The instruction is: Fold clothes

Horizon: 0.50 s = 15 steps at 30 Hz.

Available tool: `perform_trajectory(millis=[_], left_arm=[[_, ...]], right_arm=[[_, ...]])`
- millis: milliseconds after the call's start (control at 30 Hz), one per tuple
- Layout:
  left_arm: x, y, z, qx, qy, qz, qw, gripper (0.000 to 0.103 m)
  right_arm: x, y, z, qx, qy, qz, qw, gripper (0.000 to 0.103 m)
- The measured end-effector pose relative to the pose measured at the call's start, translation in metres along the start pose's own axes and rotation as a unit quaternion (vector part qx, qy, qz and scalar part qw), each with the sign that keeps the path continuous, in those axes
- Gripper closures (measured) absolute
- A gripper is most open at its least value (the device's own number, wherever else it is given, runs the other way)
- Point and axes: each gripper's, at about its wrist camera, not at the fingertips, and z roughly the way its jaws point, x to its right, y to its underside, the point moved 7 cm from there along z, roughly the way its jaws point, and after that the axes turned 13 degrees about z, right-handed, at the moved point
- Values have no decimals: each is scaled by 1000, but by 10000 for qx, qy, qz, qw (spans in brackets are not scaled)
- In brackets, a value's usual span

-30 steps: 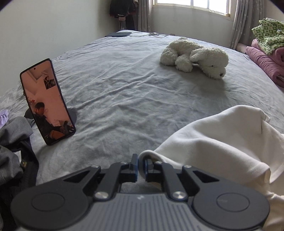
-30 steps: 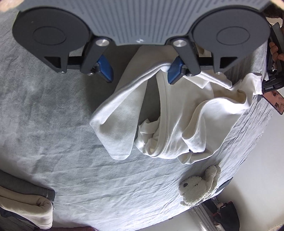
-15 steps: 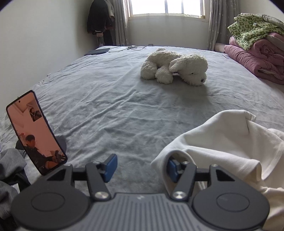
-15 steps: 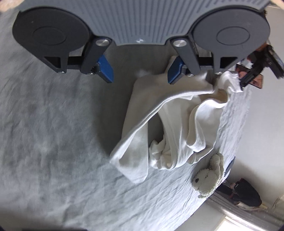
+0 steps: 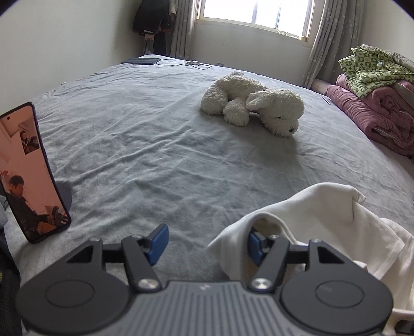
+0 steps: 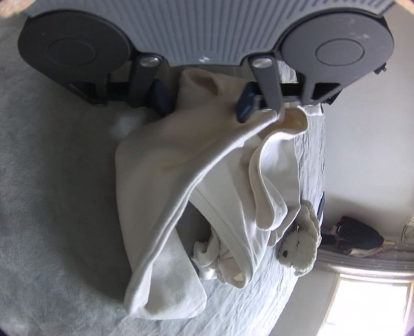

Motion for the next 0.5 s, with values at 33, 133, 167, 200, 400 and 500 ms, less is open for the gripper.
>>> perform_trajectory(millis=[33, 133, 167, 200, 400, 500], left_arm=[[1, 0, 2, -35, 9, -30, 10000, 39], [3, -1, -1, -23, 78, -92, 9999, 39], [3, -2, -2, -1, 99, -86, 9999, 39], [4, -3, -4, 20, 120, -79, 9999, 39], [8, -7, -15, 136, 342, -11, 9993, 39], [14, -12, -26, 316, 511, 68, 9982, 37]], right_arm=[[0, 0, 2, 98, -56, 72, 9999, 78], [-4, 1, -5, 373, -398, 122, 9984, 88], [-8, 1, -12, 444, -540, 55, 9975, 89], [-13, 2, -21, 493, -697, -58, 9963, 89], [-64, 8, -84, 896, -1450, -906, 9812, 90], [-91, 15, -112, 1091, -1716, -1253, 9711, 90]])
